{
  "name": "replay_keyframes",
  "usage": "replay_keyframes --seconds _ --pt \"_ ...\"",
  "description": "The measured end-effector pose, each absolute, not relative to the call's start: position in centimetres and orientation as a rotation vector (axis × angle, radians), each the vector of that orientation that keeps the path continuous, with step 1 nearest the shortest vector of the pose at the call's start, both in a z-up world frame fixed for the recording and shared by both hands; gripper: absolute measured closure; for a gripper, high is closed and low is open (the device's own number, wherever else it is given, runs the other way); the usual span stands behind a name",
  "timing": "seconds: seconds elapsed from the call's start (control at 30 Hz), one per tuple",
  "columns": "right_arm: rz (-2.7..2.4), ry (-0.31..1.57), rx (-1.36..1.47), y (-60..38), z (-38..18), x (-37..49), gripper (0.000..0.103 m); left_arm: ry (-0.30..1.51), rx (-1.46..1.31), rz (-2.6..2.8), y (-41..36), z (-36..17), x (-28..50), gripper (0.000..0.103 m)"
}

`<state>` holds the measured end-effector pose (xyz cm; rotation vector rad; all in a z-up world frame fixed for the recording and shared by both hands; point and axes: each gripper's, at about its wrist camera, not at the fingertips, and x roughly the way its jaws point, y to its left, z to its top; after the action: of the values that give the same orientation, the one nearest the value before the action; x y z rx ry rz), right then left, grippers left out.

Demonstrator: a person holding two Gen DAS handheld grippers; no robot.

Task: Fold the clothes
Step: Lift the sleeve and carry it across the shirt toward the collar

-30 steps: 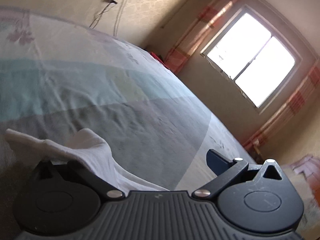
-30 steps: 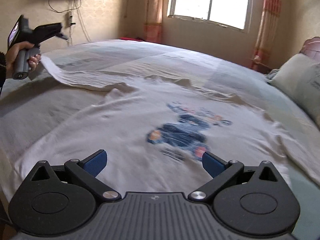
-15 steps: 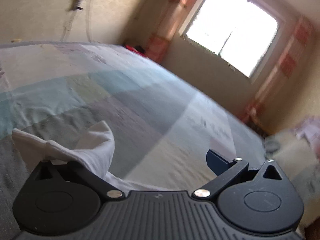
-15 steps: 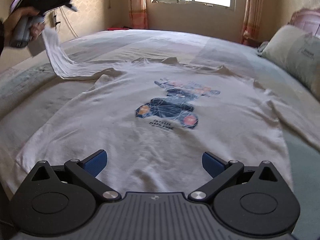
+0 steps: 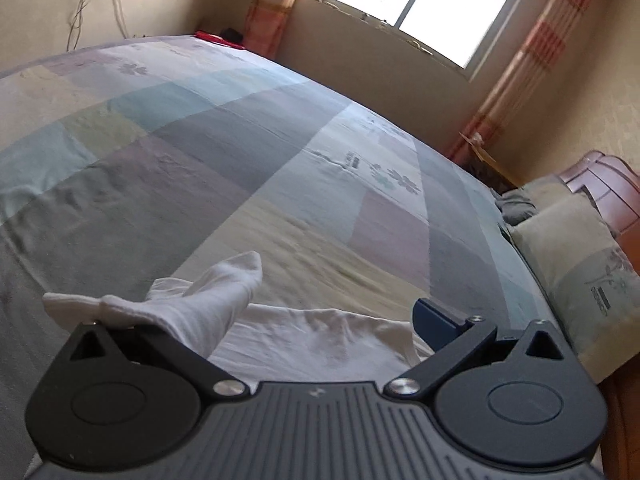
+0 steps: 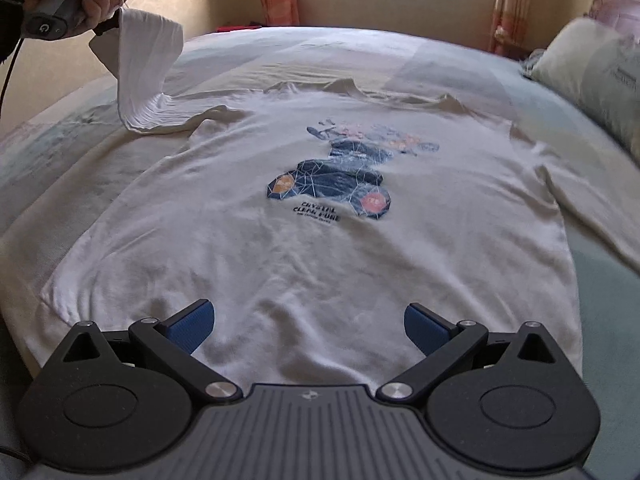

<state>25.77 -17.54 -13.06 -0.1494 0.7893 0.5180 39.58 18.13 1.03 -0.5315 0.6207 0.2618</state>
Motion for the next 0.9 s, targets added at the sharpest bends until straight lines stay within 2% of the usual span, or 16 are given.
replay_keyframes --seconds 0.33,0.7,0.9 --pt "0.565 0.849 -0.123 -17.8 -13.4 25.8 0.000 0.629 -0.517 0.223 15.1 2.0 40.3 0.001" --pt "0.675 0.772 -0.083 -18.3 -10.5 24.2 0.000 0.646 -0.468 0.182 11.7 2.9 41.5 0.001" --pt "0.671 0.839 -0.045 -18.9 -10.4 24.5 0.000 0.650 -0.456 0.176 10.2 3.1 42.2 0.001"
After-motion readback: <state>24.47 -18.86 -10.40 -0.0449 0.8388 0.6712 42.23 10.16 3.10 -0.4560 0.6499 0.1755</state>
